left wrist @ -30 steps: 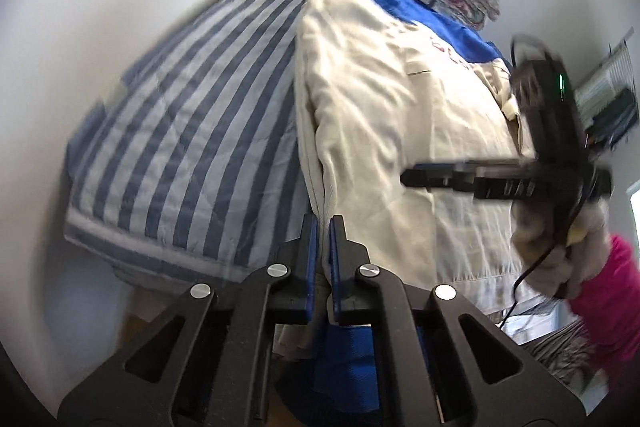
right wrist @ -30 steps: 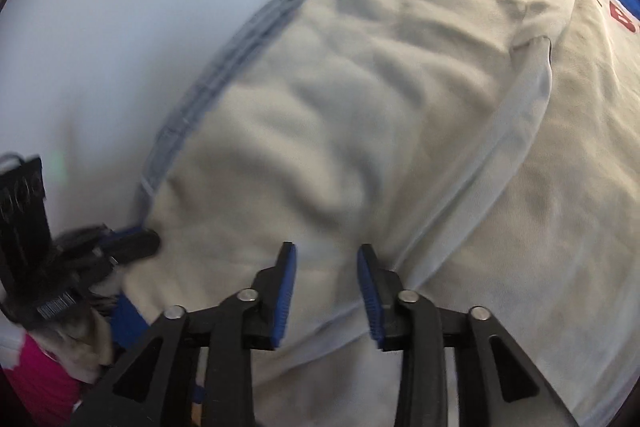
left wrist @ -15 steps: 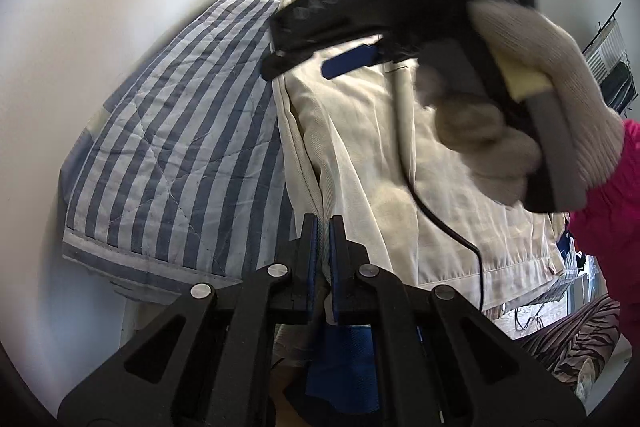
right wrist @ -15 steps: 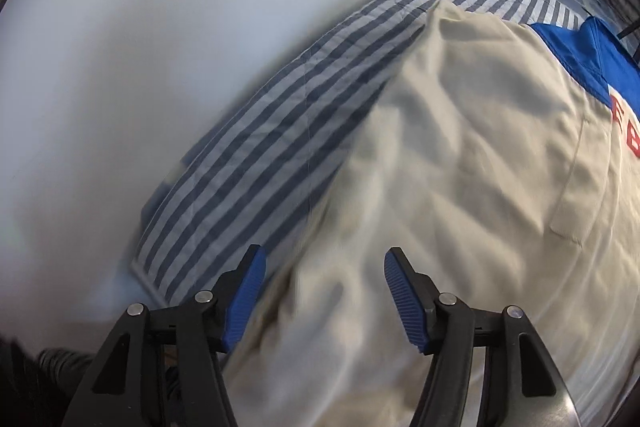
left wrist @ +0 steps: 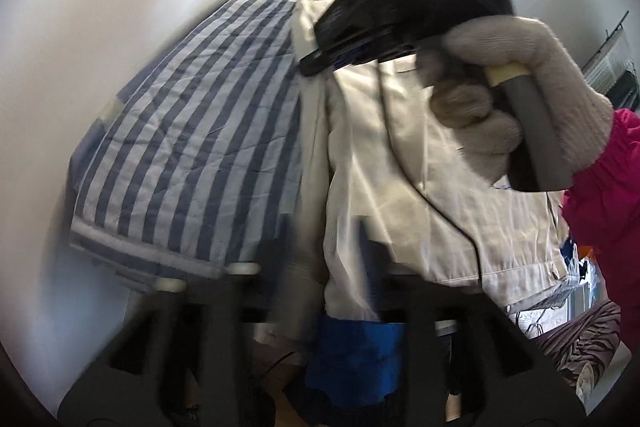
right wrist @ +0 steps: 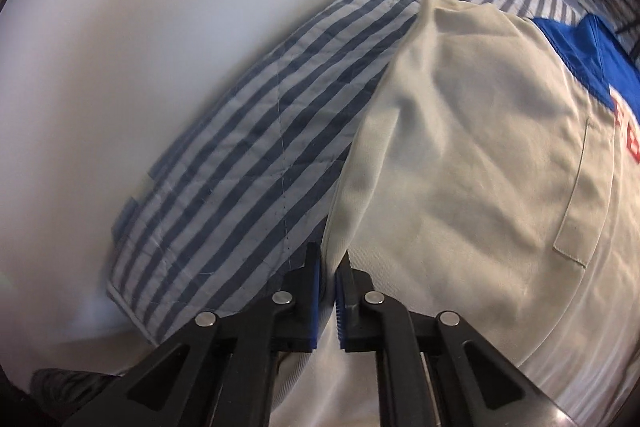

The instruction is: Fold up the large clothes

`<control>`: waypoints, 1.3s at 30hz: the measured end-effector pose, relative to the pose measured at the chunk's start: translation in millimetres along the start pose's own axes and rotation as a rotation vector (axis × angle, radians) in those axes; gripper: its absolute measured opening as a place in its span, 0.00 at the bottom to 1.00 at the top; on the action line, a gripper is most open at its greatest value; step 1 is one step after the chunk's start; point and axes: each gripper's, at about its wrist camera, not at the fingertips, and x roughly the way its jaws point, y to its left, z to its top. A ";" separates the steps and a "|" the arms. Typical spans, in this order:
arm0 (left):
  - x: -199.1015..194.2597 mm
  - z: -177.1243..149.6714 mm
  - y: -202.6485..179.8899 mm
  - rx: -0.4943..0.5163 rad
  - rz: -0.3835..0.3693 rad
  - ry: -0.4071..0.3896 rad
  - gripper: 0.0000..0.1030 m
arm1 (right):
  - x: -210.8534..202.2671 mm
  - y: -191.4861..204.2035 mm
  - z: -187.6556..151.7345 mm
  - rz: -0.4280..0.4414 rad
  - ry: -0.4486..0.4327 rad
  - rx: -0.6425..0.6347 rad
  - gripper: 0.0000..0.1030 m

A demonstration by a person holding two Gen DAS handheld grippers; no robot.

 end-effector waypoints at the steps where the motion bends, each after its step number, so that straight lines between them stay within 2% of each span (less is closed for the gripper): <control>1: 0.8 -1.3 1.1 -0.008 0.006 0.001 0.60 | -2.3 -5.2 -1.3 0.019 -0.007 0.010 0.03; 4: 10.0 -6.5 0.5 0.005 0.014 0.034 0.60 | -6.0 -13.4 -3.0 0.061 -0.033 0.030 0.03; 5: 13.9 -7.6 0.3 0.010 0.026 0.048 0.56 | -6.7 -15.1 -3.3 0.071 -0.038 0.034 0.03; 6: 19.5 -9.0 2.0 0.008 0.034 0.072 0.48 | -7.3 -17.3 -3.6 0.082 -0.044 0.039 0.03; 7: 23.2 -10.2 6.1 -0.014 0.024 0.089 0.26 | -10.7 -28.4 -11.5 0.087 -0.046 0.039 0.03; 8: 23.6 -11.2 8.7 -0.039 0.008 0.091 0.21 | -11.9 -32.6 -14.5 0.091 -0.047 0.041 0.02; 10: 16.9 -12.1 12.9 -0.078 -0.024 0.065 0.18 | -16.8 -41.1 -21.4 0.095 -0.048 0.041 0.02; 13: 2.7 -10.9 2.8 -0.034 -0.019 0.013 0.16 | -24.7 -52.9 -17.2 0.101 -0.037 0.032 0.08; 14: -1.6 -11.1 -2.4 -0.014 -0.020 -0.001 0.15 | -26.4 -54.2 -13.9 0.080 -0.045 0.036 0.19; 15: -4.9 -11.4 -9.1 0.010 -0.019 -0.013 0.15 | -34.8 -53.9 -8.4 0.050 -0.058 0.039 0.40; 16: -6.3 -11.4 -13.7 0.029 -0.013 -0.020 0.12 | -38.7 -57.7 -2.3 0.009 -0.074 0.046 0.46; 23: -11.5 -6.0 -31.0 0.066 -0.044 -0.038 0.11 | -40.0 -62.5 46.7 -0.040 -0.054 0.051 0.51; 26: -13.0 -6.9 -38.6 0.090 -0.046 -0.045 0.10 | -19.2 -47.5 65.1 -0.113 -0.027 0.030 0.52; 29: -14.5 -7.9 -41.3 0.116 -0.037 -0.049 0.10 | -1.7 -41.4 74.0 -0.189 0.000 0.007 0.51; 31: -14.2 -8.4 -42.6 0.126 -0.033 -0.047 0.10 | 8.9 -42.4 77.2 -0.217 0.017 0.011 0.38; 33: -14.7 -9.5 -43.4 0.136 -0.024 -0.050 0.10 | 14.9 -49.6 76.8 -0.225 0.020 0.026 0.19; 35: -14.7 -10.4 -44.8 0.147 -0.015 -0.051 0.10 | 11.8 -58.9 74.6 -0.204 0.002 0.043 0.08; 39: -18.4 -12.2 -57.3 0.198 0.002 -0.059 0.10 | -9.1 -85.7 65.1 -0.083 -0.067 0.106 0.01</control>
